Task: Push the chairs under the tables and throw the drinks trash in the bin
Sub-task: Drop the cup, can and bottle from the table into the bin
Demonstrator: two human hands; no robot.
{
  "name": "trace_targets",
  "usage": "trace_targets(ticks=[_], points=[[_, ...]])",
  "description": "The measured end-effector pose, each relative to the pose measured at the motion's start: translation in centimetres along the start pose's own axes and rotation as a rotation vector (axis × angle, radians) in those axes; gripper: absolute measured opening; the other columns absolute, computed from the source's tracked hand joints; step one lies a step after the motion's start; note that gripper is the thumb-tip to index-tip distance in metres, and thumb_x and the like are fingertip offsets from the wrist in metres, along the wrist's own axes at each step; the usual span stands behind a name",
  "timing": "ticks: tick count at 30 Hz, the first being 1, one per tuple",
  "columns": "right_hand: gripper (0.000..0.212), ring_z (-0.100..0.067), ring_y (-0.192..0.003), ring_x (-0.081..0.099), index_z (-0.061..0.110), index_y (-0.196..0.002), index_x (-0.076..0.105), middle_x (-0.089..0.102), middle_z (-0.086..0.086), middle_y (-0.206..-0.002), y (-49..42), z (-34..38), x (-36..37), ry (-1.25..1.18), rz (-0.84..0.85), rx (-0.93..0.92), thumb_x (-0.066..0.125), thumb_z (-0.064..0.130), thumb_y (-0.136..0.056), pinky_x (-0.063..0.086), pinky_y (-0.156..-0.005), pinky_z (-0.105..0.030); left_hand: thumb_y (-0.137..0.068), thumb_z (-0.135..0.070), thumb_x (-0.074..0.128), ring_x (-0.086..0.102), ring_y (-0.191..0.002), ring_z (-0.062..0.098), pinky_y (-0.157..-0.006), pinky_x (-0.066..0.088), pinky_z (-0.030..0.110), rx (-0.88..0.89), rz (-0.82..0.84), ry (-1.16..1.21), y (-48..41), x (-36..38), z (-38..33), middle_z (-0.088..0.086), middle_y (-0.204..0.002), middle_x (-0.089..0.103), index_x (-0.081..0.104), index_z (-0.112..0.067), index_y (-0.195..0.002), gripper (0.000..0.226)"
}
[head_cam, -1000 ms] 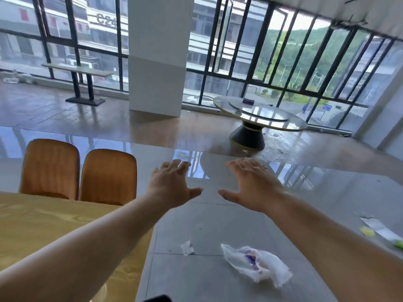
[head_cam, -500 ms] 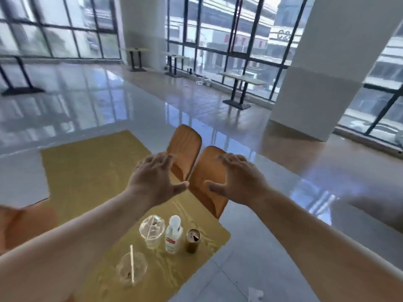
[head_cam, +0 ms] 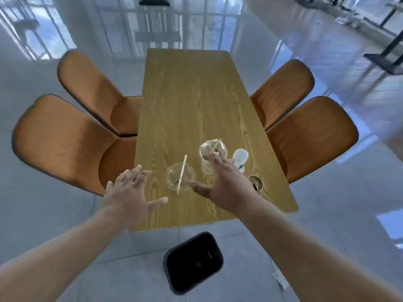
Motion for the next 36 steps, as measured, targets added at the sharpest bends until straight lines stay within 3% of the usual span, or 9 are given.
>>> trace_targets(ticks=[3,7,9,16,21,25,29,33,36], points=[[0.11,-0.027,-0.153,0.033,0.025,-0.164,0.017,0.031,-0.006,-0.169,-2.2,-2.0,5.6,-0.039,0.041,-0.003,0.075,0.07,-0.082,0.035,-0.12,-0.045,-0.058,-0.111,0.018,0.006,-0.159,0.025,-0.122,0.019,0.067,-0.006,0.06,0.03,-2.4,7.5,0.2,-0.007,-0.174,0.005,0.011,-0.041,-0.161,0.125],[0.125,-0.023,-0.155,0.028,0.025,-0.167,0.005,0.016,-0.004,-0.174,-5.6,-3.7,10.5,-0.097,0.004,-0.043,0.082,0.068,-0.077,0.035,-0.109,-0.035,-0.059,-0.112,0.014,-0.017,-0.158,0.02,-0.118,-0.002,0.075,-0.026,-0.013,-0.027,-5.3,14.4,0.2,-0.012,-0.174,-0.012,-0.002,-0.043,-0.161,0.124],[0.126,-0.022,-0.153,0.031,0.023,-0.167,0.01,0.021,-0.005,-0.172,-6.7,-3.8,12.1,-0.153,-0.033,-0.086,0.085,0.066,-0.075,0.03,-0.104,-0.028,-0.062,-0.111,0.014,-0.019,-0.158,0.019,-0.117,-0.009,0.073,-0.034,-0.113,-0.051,-5.7,15.9,0.4,-0.011,-0.174,-0.011,0.0,-0.043,-0.161,0.121],[0.098,-0.01,-0.133,0.05,0.016,-0.154,0.039,0.05,-0.003,-0.152,-8.1,-2.9,14.9,-0.219,-0.16,-0.214,0.085,0.06,-0.079,0.034,-0.089,0.0,-0.063,-0.111,0.015,-0.008,-0.159,0.021,-0.12,-0.002,0.072,-0.03,-0.206,-0.059,-6.4,16.6,0.6,-0.008,-0.175,-0.002,0.0,-0.039,-0.159,0.121],[0.074,-0.009,-0.117,0.059,0.016,-0.139,0.053,0.061,0.002,-0.134,-6.8,-4.0,15.3,-0.256,-0.263,-0.255,0.082,0.052,-0.081,0.05,-0.091,-0.024,-0.064,-0.11,0.021,-0.007,-0.16,0.021,-0.121,-0.002,0.07,-0.015,-0.212,-0.012,-6.3,16.6,0.7,-0.008,-0.175,0.0,0.008,-0.046,-0.158,0.115],[0.07,-0.007,-0.117,0.059,0.018,-0.136,0.052,0.06,0.002,-0.133,-3.1,-6.5,14.9,-0.258,-0.321,-0.228,0.083,0.047,-0.081,0.057,-0.085,-0.031,-0.064,-0.11,0.019,-0.006,-0.16,0.02,-0.121,0.0,0.071,-0.003,-0.209,-0.016,-6.3,16.5,0.7,-0.008,-0.175,0.0,0.01,-0.044,-0.159,0.116],[0.071,-0.026,-0.118,0.061,0.012,-0.135,0.053,0.058,0.003,-0.132,2.8,-9.2,14.9,-0.306,-0.375,-0.279,0.09,0.033,-0.077,0.059,-0.087,-0.044,-0.067,-0.109,0.019,-0.003,-0.16,0.022,-0.122,0.0,0.07,0.0,-0.221,-0.023,-6.2,16.5,0.7,-0.007,-0.175,0.003,0.011,-0.044,-0.161,0.114],[0.077,-0.033,-0.119,0.064,0.02,-0.14,0.05,0.05,0.014,-0.14,9.5,-11.9,16.1,-0.359,-0.368,-0.27,0.091,0.032,-0.076,0.061,-0.084,-0.045,-0.071,-0.107,0.021,-0.002,-0.16,0.025,-0.122,-0.005,0.069,0.027,-0.232,-0.014,-6.0,16.3,0.6,-0.003,-0.175,0.006,0.015,-0.04,-0.162,0.113],[0.076,-0.03,-0.122,0.063,0.025,-0.141,0.051,0.051,0.008,-0.141,12.9,-14.3,18.8,-0.376,-0.347,-0.174,0.089,0.041,-0.077,0.062,-0.085,-0.043,-0.071,-0.106,0.022,-0.001,-0.16,0.027,-0.122,-0.005,0.068,0.033,-0.226,-0.018,-5.9,16.2,0.5,-0.002,-0.175,0.007,0.017,-0.04,-0.161,0.112]])
Point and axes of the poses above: each hand's wrist, its own y-axis away from the middle knuckle, its own x-axis out of the palm, z = x × y, the point moved 7 cm from there along -y, towards the middle knuckle
